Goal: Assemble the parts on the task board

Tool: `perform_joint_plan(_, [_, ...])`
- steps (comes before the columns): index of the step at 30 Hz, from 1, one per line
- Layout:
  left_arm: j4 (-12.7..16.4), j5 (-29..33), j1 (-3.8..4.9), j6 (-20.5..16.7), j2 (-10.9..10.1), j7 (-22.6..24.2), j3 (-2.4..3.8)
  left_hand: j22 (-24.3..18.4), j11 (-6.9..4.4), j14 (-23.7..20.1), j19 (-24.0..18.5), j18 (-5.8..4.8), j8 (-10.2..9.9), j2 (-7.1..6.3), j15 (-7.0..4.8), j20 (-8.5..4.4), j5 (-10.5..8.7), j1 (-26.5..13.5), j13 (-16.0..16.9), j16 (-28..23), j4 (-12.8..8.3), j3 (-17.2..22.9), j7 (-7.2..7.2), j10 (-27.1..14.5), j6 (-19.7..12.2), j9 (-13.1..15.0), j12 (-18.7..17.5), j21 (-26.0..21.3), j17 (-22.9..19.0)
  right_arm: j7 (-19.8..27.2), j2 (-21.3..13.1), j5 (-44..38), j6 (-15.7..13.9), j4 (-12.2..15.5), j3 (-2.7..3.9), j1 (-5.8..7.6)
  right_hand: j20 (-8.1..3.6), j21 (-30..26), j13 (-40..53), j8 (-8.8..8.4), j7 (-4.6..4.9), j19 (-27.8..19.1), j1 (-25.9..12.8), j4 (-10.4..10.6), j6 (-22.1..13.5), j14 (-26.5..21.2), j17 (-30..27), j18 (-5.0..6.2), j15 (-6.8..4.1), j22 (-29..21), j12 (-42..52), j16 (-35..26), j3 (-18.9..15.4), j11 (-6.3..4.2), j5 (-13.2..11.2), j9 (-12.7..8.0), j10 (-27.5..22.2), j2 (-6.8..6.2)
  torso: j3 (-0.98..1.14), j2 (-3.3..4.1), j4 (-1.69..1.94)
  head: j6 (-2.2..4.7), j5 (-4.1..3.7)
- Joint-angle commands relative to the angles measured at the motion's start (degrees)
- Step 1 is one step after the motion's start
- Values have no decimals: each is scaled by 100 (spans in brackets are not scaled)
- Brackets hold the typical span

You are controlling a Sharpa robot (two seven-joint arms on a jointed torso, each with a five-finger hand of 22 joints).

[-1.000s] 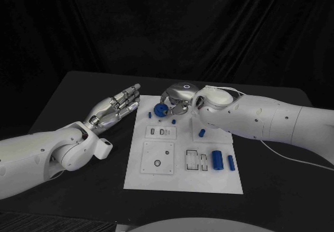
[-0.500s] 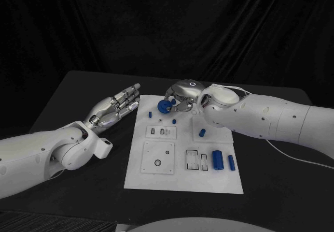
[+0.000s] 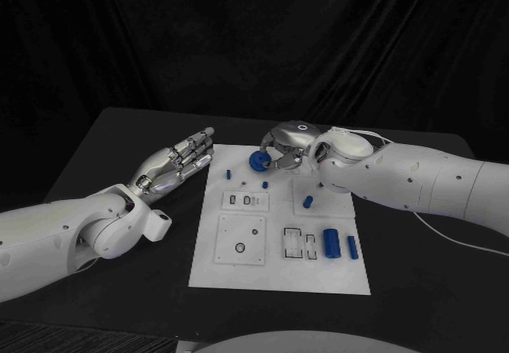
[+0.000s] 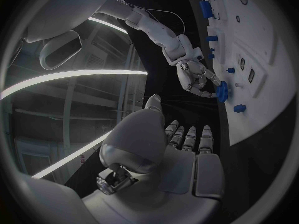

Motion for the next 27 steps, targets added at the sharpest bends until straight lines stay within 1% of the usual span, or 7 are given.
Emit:
perform_joint_plan(1, [9,23,5,65,8,594,4,-5,43,-2,7,34,3,2,25,36,28,46,-9,-21,-1,38,19,1,0,8,-20,-34,-7,-212,-6,4,220,-10,3,7,34,8,1508,-75,-44,263,-67,30,42,492,971,-76,24,1147,20,-25,41,51,-53,571,589,2,-3,2,4,-4,-15])
perform_joint_plan(5, [4,23,4,73,16,592,4,-5,42,-2,7,36,3,1,25,38,31,48,-9,-21,-2,39,22,1,-1,8,-20,-34,-7,-244,1,4,313,-19,3,5,56,-3,1508,-218,-15,259,-83,47,-43,489,961,-74,44,1147,20,-30,81,73,-102,498,589,-22,-1,0,0,-10,-11])
perform_joint_plan(8, [2,23,4,77,20,591,4,-5,42,-2,7,36,3,1,25,38,31,48,-9,-21,-2,39,22,1,-1,8,-20,-34,-7,-254,4,4,360,-21,3,4,78,-14,1508,-452,16,256,-104,70,-222,488,953,-72,64,1148,20,-31,134,95,-132,355,589,-63,1,2,0,-14,-7])
perform_joint_plan(11, [0,23,4,78,20,591,4,-5,42,-2,7,36,3,1,25,38,31,48,-9,-21,-2,39,22,1,-1,8,-20,-34,-7,-253,2,4,387,-18,3,3,89,-17,1508,-605,27,257,-119,84,-317,487,948,-71,74,1151,20,-33,161,105,-167,251,589,-90,2,2,1,-16,-7])
perform_joint_plan(16, [-6,23,4,79,19,591,4,-5,42,-2,7,36,3,1,25,38,31,48,-9,-21,-2,39,22,1,-1,8,-20,-34,-7,-252,1,4,416,-5,3,3,95,-24,1508,-747,24,256,-125,90,-416,487,949,-70,76,1153,20,-29,176,106,-225,149,589,-103,-1,2,3,-21,-3])
perform_joint_plan(20, [-11,23,3,83,20,590,4,-5,43,-2,7,40,3,0,22,40,38,54,-9,-21,-4,43,28,1,2,8,-20,-34,-7,-247,3,4,435,3,3,2,93,-33,1508,-907,21,255,-139,98,-553,485,940,-68,73,1155,20,-32,159,101,-406,26,589,-116,-1,1,8,-34,0])
perform_joint_plan(27, [-21,23,3,90,24,587,4,-5,43,-2,7,40,3,0,22,40,38,54,-9,-21,-4,43,28,1,2,8,-20,-34,-7,-240,-12,4,440,18,2,2,92,-34,1508,-973,19,256,-139,96,-613,484,935,-68,73,1158,20,-33,143,100,-471,-30,589,-122,0,0,4,-55,-2])
